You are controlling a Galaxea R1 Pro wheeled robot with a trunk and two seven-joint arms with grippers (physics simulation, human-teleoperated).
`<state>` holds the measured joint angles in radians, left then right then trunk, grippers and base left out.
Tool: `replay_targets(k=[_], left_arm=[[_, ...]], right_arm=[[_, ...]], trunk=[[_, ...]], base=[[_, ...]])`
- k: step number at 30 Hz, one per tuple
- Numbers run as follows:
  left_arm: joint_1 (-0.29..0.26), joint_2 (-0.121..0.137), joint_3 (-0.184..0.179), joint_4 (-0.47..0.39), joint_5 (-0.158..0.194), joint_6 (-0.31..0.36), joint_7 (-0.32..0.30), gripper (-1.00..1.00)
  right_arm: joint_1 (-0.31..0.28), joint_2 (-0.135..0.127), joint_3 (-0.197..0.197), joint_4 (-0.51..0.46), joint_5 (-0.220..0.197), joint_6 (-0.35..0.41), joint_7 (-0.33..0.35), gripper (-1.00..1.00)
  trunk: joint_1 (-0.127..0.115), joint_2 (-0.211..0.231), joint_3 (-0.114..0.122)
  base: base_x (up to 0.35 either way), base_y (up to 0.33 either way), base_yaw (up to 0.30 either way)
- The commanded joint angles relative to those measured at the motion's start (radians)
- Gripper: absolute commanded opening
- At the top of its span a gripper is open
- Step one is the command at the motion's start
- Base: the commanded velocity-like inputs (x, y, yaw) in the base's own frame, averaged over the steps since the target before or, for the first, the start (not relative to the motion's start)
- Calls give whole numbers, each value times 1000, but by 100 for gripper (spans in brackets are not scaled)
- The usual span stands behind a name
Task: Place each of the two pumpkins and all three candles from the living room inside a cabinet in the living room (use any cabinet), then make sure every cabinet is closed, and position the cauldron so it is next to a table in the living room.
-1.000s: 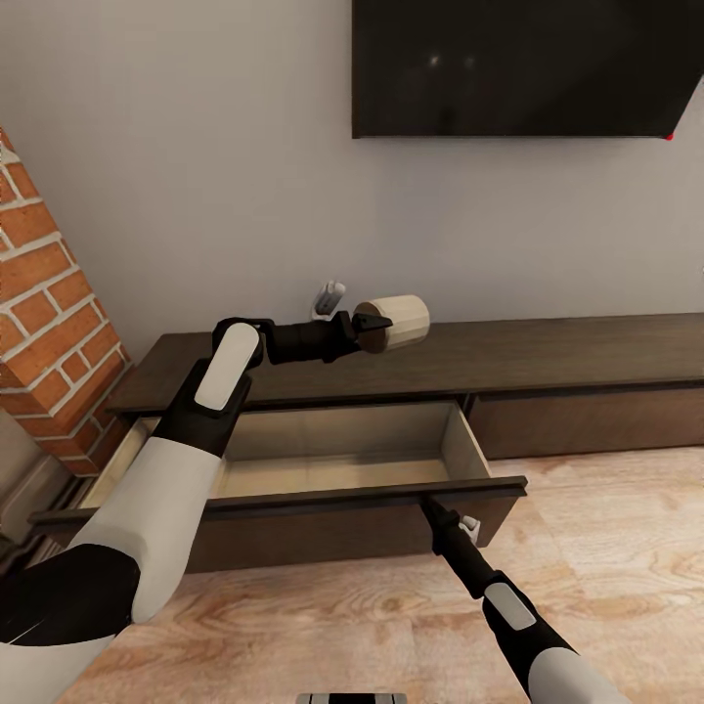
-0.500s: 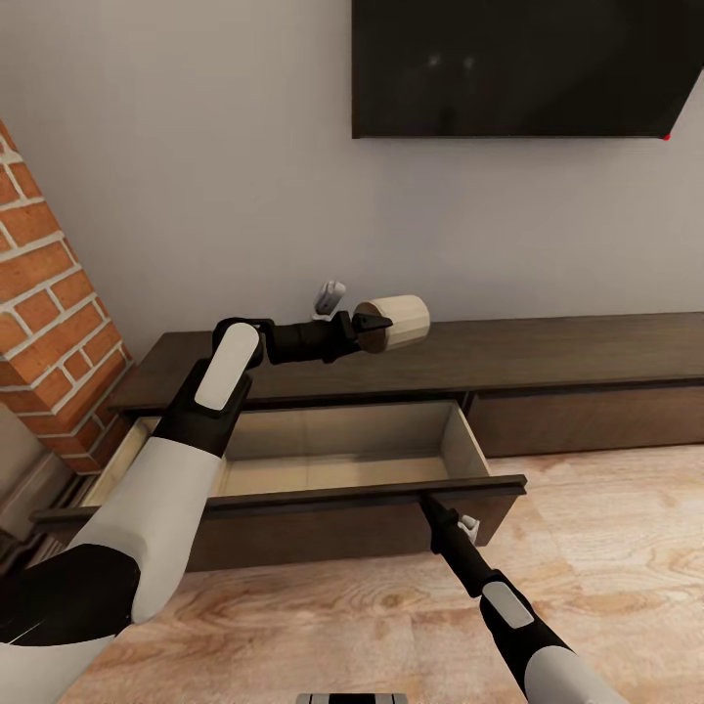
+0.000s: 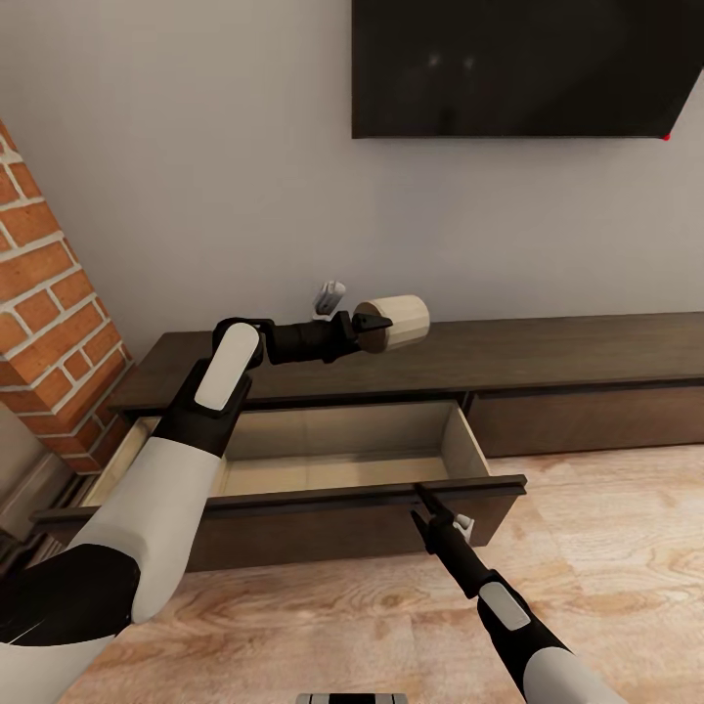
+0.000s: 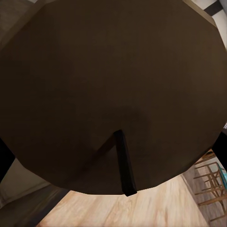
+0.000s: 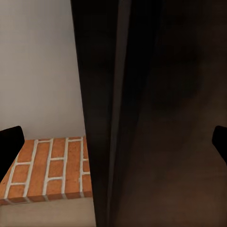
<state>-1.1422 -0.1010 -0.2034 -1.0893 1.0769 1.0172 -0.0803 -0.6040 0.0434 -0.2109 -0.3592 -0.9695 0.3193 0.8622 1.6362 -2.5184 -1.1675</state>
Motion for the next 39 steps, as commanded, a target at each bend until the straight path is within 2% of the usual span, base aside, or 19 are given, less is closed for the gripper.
replay_targets(k=[1, 11, 14, 16, 18, 27, 30, 31, 32, 36, 39], left_arm=[[-1, 0, 1, 0, -8, 3, -9, -100], [-1, 0, 1, 2, -9, 3, -9, -100], [-1, 0, 1, 2, -9, 3, -8, -100], [-1, 0, 1, 2, -9, 3, -7, -100], [-1, 0, 1, 2, -10, 3, -7, -100], [-1, 0, 1, 4, -12, 3, -6, -100], [-1, 0, 1, 3, -12, 3, -6, -100], [-1, 0, 1, 3, -13, 3, -6, -100], [-1, 0, 1, 4, -14, 3, -6, -100], [-1, 0, 1, 5, -32, 3, -5, -100], [-1, 0, 1, 5, -55, 3, -5, -100]], right_arm=[[0, 0, -2, 0, -8, 9, 1, 100], [0, 1, -1, 1, -8, 10, -2, 100], [0, 1, 1, 1, -7, 10, -36, 100], [0, 1, 8, 1, 2, 11, -61, 100], [0, 1, 37, 0, 35, 15, -84, 100], [0, -1, 79, 1, 94, 21, -103, 100], [0, -2, 125, -3, 165, 20, -122, 100], [0, -2, 164, -6, 247, 20, -145, 100], [0, -2, 175, -8, 281, 20, -158, 100], [0, -2, 192, -11, 334, 20, -194, 100], [0, -1, 199, -12, 350, 20, -221, 100]], trunk=[[0, 0, -1], [0, 0, -1], [0, 0, -1], [0, 0, -1], [0, 0, -1], [0, 0, -1], [0, 0, -1], [0, 0, -1], [0, 0, -1], [0, 0, -1], [0, 0, -1]], base=[[0, 0, 0], [-22, 0, 0], [-175, 0, 0], [-199, 0, 0], [-196, 0, 0], [-141, 0, 0], [-35, 0, 0], [-10, 0, 0], [-7, 0, 0], [-3, 0, 0], [0, 0, 0]])
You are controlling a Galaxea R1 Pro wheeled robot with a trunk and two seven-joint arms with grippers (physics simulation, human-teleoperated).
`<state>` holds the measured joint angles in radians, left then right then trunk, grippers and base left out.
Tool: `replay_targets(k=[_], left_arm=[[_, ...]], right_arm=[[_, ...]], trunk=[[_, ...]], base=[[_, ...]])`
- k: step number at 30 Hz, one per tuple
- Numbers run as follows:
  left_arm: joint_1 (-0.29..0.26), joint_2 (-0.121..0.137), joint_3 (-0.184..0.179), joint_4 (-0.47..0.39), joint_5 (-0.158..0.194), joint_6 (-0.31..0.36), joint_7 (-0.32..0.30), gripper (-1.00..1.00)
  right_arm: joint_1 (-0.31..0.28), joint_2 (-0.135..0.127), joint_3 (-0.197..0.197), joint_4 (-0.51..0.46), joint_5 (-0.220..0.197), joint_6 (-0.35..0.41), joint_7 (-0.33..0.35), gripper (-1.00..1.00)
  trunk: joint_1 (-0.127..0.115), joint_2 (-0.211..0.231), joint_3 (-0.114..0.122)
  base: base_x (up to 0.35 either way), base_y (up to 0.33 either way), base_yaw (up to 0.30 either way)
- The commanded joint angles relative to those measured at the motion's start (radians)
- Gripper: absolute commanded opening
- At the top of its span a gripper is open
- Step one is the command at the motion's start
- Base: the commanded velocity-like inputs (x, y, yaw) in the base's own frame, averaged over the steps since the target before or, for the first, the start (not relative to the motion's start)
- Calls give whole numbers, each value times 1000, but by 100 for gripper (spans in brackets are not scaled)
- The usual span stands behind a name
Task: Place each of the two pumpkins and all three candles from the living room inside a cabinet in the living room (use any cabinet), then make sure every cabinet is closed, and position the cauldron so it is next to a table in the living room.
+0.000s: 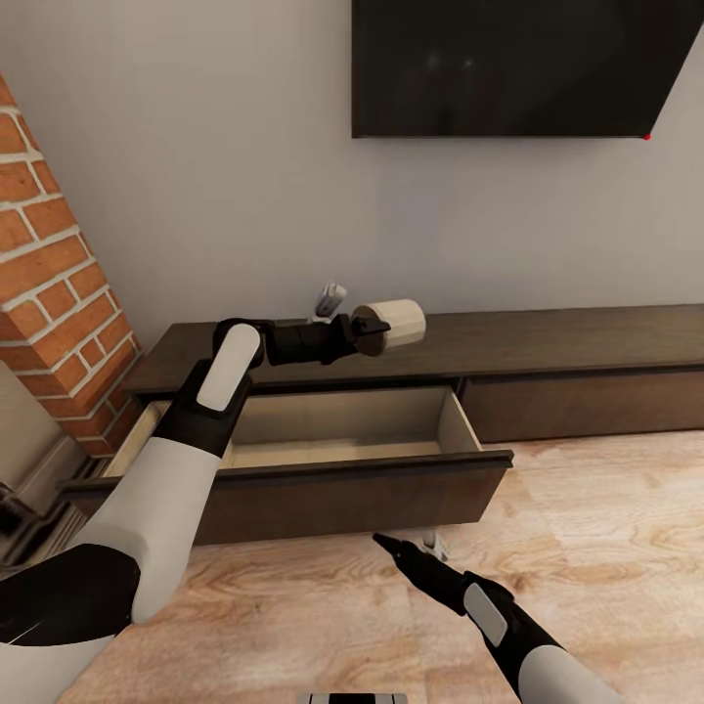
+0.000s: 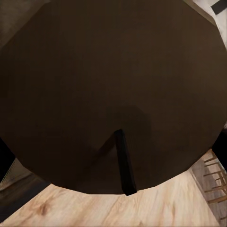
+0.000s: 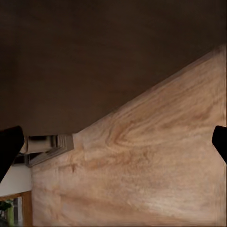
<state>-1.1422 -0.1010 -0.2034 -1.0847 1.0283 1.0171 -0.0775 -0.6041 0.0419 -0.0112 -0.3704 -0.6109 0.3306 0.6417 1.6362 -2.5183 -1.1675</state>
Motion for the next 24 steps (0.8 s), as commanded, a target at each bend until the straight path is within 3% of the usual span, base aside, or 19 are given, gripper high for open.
replay_targets(k=[1, 2, 5, 11, 24], left_arm=[[-1, 0, 1, 0, -9, 3, -8, -100], [-1, 0, 1, 0, -14, 3, -8, -100], [-1, 0, 1, 0, -18, 3, -8, -100], [-1, 0, 1, 0, -31, 3, -8, -100], [-1, 0, 1, 0, -47, 3, -7, -100]], right_arm=[[0, 0, 0, -1, -7, 9, -2, 100], [0, 1, 5, -1, -5, 7, -4, 100], [0, 1, 67, -1, -3, 3, -11, 100], [0, 1, 116, -1, -3, 0, -6, 100], [0, 1, 120, -1, -3, 0, -15, 100]], trunk=[[0, 0, -1], [0, 0, -1], [0, 0, -1], [0, 0, -1], [0, 0, -1]], base=[[0, 0, 0], [0, 0, 0], [0, 0, 0], [0, 0, 0], [0, 0, 0]])
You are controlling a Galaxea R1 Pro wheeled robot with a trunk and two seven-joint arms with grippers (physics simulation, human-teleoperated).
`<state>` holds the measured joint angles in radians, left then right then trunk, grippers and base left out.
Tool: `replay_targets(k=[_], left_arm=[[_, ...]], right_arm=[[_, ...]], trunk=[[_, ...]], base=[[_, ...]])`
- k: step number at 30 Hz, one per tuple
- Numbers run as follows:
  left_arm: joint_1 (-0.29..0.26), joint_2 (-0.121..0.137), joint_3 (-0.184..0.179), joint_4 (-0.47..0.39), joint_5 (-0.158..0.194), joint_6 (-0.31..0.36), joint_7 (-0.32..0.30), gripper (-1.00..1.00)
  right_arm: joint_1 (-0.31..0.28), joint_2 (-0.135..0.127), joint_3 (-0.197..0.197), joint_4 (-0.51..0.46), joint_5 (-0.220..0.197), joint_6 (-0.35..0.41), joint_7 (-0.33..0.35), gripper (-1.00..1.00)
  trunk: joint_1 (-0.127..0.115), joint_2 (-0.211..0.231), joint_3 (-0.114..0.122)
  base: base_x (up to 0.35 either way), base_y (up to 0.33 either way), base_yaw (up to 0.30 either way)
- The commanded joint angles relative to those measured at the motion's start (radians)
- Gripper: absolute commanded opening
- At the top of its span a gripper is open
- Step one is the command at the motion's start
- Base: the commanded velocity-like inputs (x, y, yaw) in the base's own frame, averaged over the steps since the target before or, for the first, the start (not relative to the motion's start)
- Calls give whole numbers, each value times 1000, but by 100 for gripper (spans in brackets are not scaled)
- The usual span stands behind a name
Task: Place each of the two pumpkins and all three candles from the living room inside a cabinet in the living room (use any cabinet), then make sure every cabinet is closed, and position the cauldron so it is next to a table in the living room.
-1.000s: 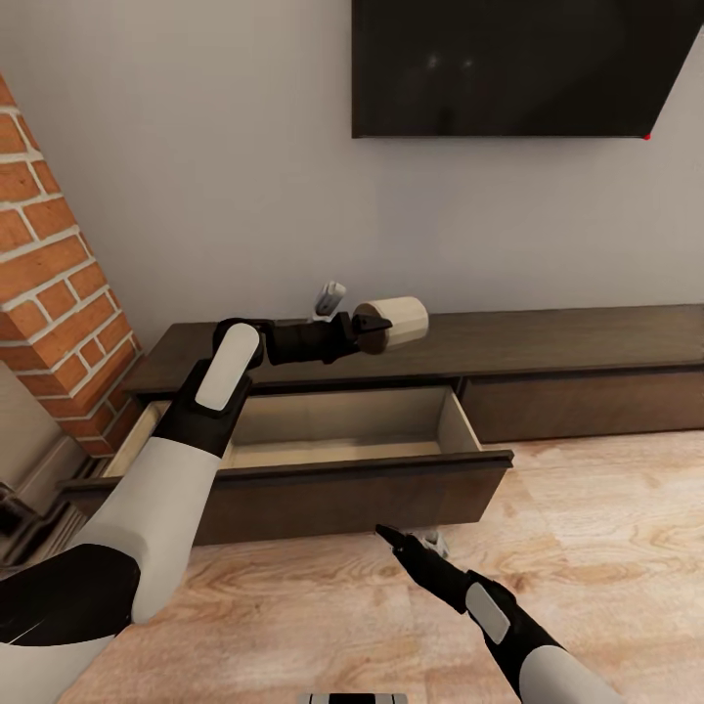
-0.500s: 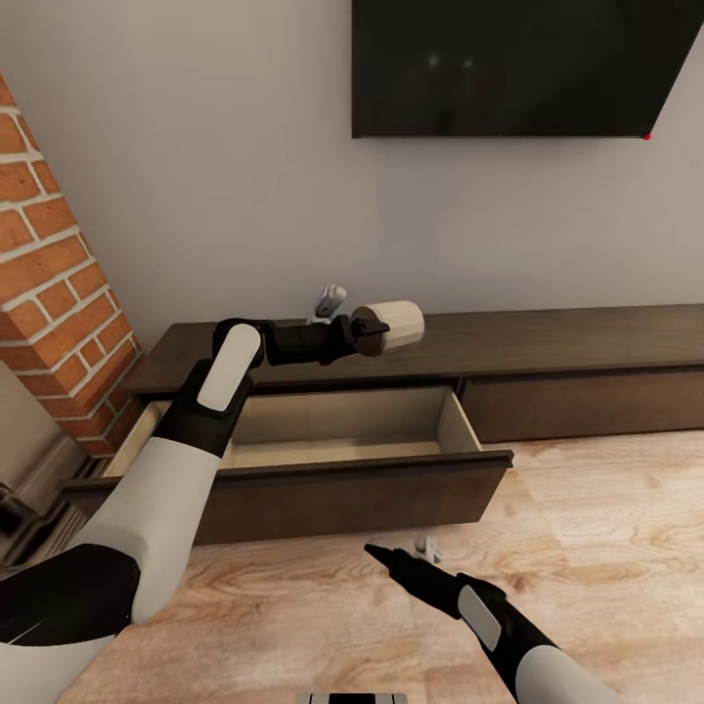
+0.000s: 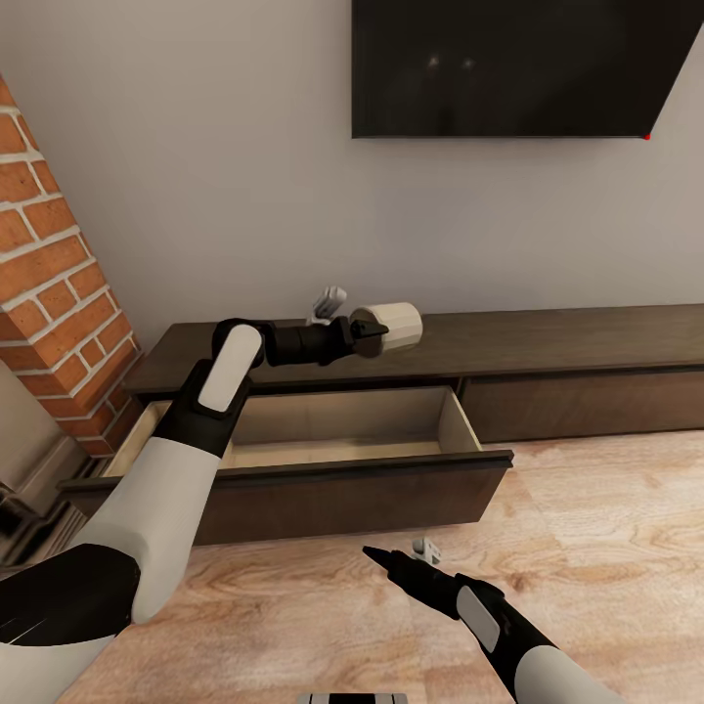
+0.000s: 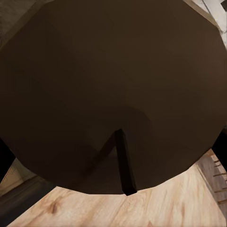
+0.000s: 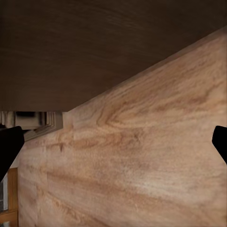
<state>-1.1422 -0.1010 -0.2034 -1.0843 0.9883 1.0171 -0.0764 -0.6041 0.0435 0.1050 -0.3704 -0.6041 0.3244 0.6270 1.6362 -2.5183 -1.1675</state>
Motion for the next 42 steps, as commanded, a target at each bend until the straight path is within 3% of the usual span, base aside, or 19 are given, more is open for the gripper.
replay_targets(k=[1, 33, 42], left_arm=[[-1, 0, 1, 2, -34, 3, -8, -100], [-1, 0, 1, 16, -40, 3, -6, -100], [-1, 0, 1, 29, -46, 3, -6, -100]], right_arm=[[0, -1, 4, -1, -10, 7, 0, 100], [0, -1, 5, -1, -8, 7, -3, 100], [0, 0, 5, 0, -8, 7, -3, 100]], trunk=[[0, 0, -1], [0, 0, 44], [-3, 1, 86]], base=[[0, 0, 0], [0, 0, -3], [0, 0, 0]])
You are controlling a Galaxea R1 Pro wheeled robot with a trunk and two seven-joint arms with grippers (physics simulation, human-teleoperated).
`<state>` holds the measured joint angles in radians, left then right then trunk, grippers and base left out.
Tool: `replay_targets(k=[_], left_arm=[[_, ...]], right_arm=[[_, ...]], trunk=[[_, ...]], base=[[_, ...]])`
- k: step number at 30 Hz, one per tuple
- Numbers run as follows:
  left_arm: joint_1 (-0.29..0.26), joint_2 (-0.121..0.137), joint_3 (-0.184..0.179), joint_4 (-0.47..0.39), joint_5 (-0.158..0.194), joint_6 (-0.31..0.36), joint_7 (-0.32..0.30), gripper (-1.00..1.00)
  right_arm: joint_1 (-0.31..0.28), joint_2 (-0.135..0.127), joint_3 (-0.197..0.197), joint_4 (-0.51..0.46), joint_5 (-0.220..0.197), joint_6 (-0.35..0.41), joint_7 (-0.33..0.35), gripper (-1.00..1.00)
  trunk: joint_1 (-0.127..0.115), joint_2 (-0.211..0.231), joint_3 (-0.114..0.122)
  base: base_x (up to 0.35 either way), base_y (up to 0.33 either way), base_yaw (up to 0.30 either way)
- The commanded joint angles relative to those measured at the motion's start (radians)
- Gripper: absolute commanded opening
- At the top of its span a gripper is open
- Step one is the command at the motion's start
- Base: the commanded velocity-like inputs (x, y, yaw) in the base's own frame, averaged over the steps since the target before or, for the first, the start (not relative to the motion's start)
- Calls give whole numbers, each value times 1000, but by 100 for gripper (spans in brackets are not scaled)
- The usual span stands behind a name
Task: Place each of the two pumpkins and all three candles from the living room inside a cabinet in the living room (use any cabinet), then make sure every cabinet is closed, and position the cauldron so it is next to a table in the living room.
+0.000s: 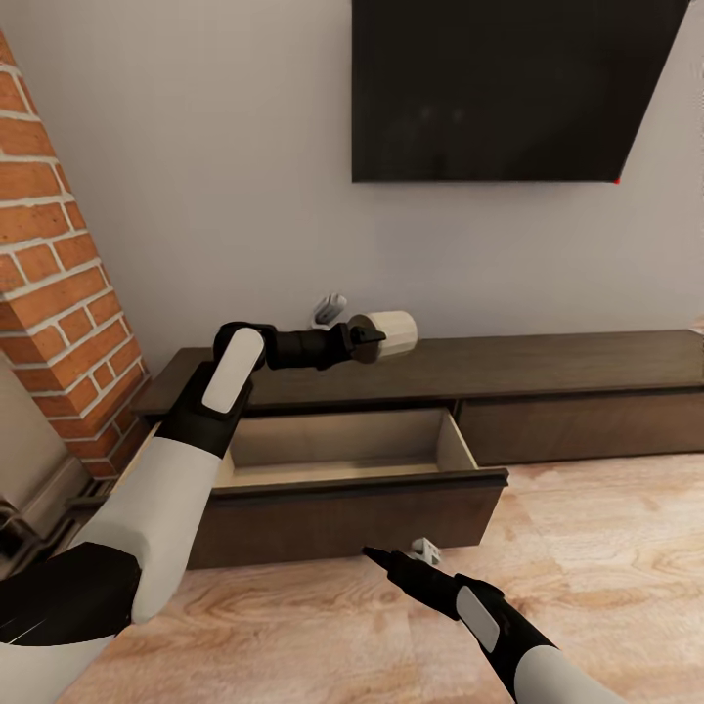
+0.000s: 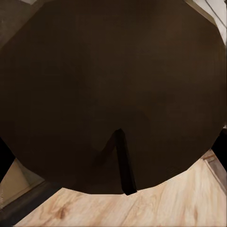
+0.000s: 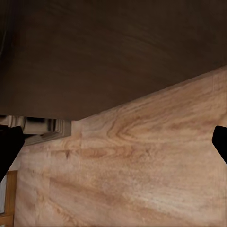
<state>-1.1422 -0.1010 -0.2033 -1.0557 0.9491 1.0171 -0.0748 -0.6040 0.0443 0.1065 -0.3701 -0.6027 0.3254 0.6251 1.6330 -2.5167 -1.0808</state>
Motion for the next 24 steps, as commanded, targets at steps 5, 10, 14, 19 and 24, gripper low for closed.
replay_targets(k=[5, 10, 14, 19, 24], left_arm=[[-1, 0, 1, 12, -32, 3, -8, -100], [-1, 0, 1, 22, -36, 2, -8, -100], [-1, 0, 1, 23, -36, 3, -8, -100], [-1, 0, 1, 29, -36, 2, -7, -100], [-1, 0, 1, 38, -36, 2, -6, -100]], right_arm=[[0, -1, 4, -1, -9, 6, -1, 100], [0, -1, 3, -1, 38, 6, -1, 100], [0, -1, 2, -1, 64, 7, -1, 100], [0, -1, 2, -1, 69, 7, -1, 100], [0, -1, 2, -1, 70, 7, -2, 100]], trunk=[[0, 0, 7], [0, 0, 15], [0, 0, 22], [0, 0, 27], [0, 0, 30]], base=[[0, 0, 0], [-157, 0, 0], [-266, 0, 3], [-271, 0, 34], [-115, 0, 6]])
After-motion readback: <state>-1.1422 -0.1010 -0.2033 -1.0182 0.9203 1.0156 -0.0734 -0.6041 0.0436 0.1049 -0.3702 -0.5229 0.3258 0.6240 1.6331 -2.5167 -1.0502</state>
